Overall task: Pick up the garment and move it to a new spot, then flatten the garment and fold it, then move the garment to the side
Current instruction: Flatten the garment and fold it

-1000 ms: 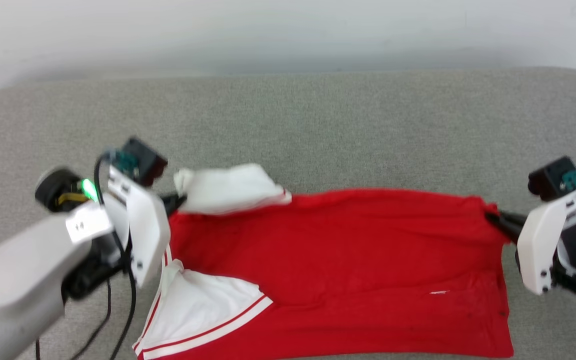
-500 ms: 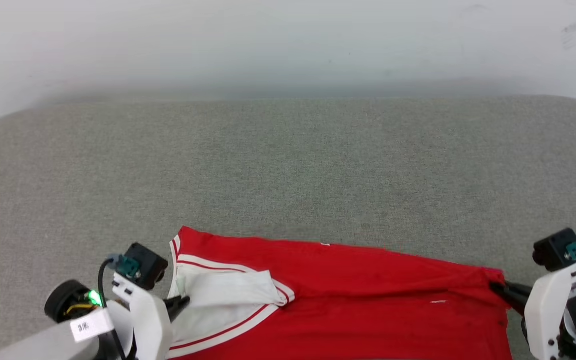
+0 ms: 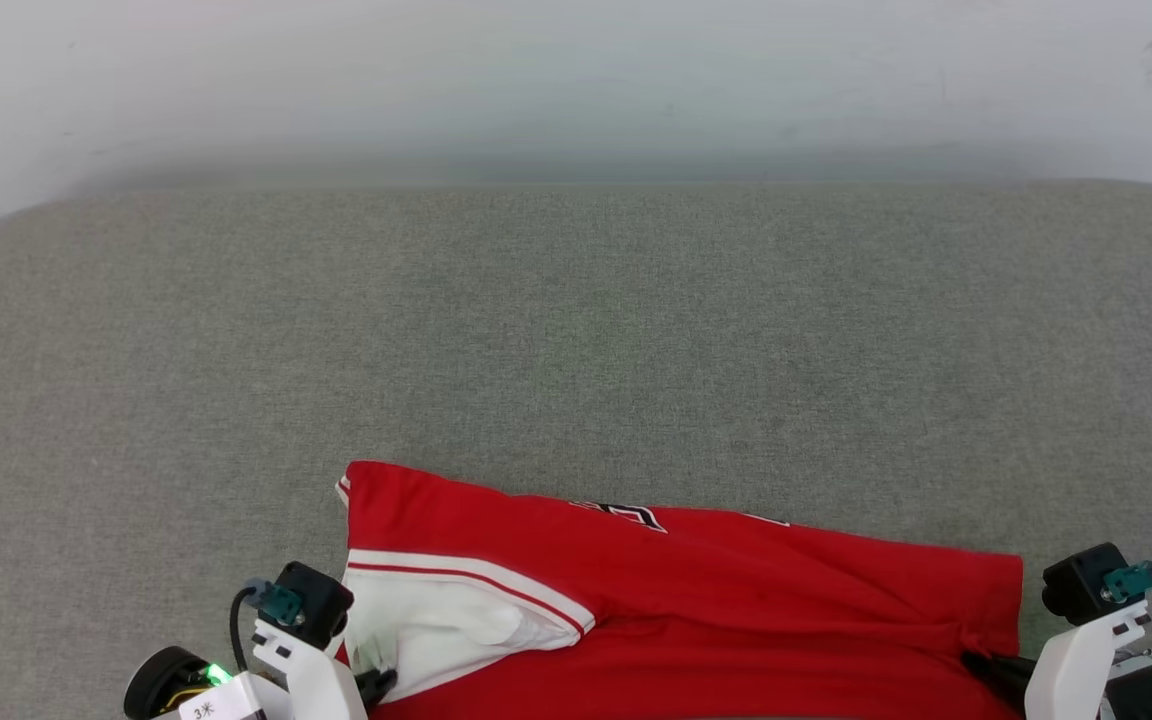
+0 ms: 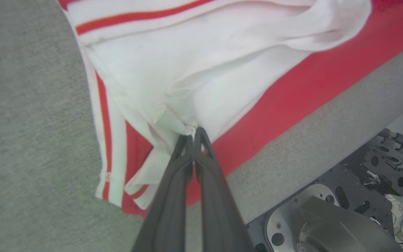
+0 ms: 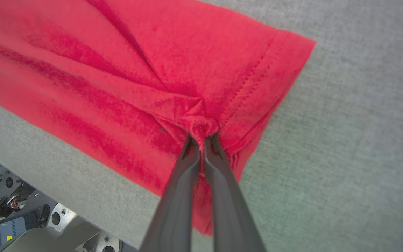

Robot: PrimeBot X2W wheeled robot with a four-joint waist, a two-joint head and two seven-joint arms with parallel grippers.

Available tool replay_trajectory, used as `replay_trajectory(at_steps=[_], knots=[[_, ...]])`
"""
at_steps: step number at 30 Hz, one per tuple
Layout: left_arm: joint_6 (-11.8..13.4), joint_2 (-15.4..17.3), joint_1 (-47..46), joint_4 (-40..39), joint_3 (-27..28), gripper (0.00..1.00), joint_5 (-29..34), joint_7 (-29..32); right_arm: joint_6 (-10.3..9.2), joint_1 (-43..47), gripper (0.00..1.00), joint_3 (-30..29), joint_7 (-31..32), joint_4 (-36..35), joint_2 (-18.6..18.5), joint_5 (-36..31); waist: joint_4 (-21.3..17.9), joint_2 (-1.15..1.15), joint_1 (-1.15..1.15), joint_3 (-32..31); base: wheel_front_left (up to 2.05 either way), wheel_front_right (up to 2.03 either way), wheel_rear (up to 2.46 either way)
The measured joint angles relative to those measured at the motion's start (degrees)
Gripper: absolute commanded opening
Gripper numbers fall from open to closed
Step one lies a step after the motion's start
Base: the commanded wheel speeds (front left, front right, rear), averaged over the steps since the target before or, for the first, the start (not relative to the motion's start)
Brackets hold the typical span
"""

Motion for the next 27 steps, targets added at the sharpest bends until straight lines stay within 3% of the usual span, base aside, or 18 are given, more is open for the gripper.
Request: replay_trajectory(at_steps=[1, 2, 3, 9, 15, 22, 27], knots=[[0.25, -0.26, 0.1, 0.7, 0.23, 0.0, 0.03, -1.01, 0.0, 0.07, 0.04, -0.32, -0.42, 0.31, 0.43, 0.0, 0.01, 0.0, 0.0, -0.11, 0.0, 0.0, 0.0], [0.59, -0.47, 0.29, 1.13, 0.56, 0.25, 0.15, -2.12, 0.0, 0.14, 0.53, -0.71, -0.93, 0.45, 0.83, 0.0, 0.0, 0.0, 0.0, -0.26, 0.0, 0.0, 0.0], [0.87, -0.59, 0.44, 1.57, 0.83, 1.0, 0.31, -2.94, 0.0, 0.34, 1.0, -1.02, -1.33, 0.37, 1.02, -0.05, 0.0, 0.0, 0.0, -0.46, 0.0, 0.0, 0.0], [4.13, -0.36, 2.21, 1.04, 3.11, 1.0, 1.21, -9.42, 0.0, 2.21, 1.0, -5.33, -3.43, -4.76, 0.56, 0.34, 0.02, 0.0, 0.0, -2.31, 0.0, 0.0, 0.0], [9.56, 0.16, 3.83, -0.26, 7.25, 1.0, 2.46, -19.02, -0.01, 5.17, 1.0, -13.35, -1.93, -11.49, -1.55, 0.79, 0.19, 0.0, 0.0, -3.49, 0.0, 0.0, 0.0], [16.48, -0.31, 6.99, -2.48, 13.77, 1.0, 5.1, -24.49, -0.02, 8.39, 1.0, -19.73, 6.7, -13.96, -3.28, 3.88, 0.39, 0.0, 0.0, -3.57, 0.0, 0.0, 0.0], [19.45, -4.28, 11.18, -4.87, 24.39, 1.0, 12.11, -24.6, -0.02, 9.2, 1.0, -21.11, 13.7, -12.5, -4.16, 7.25, 1.13, 0.0, 0.0, -2.92, 0.0, 0.0, 0.0]])
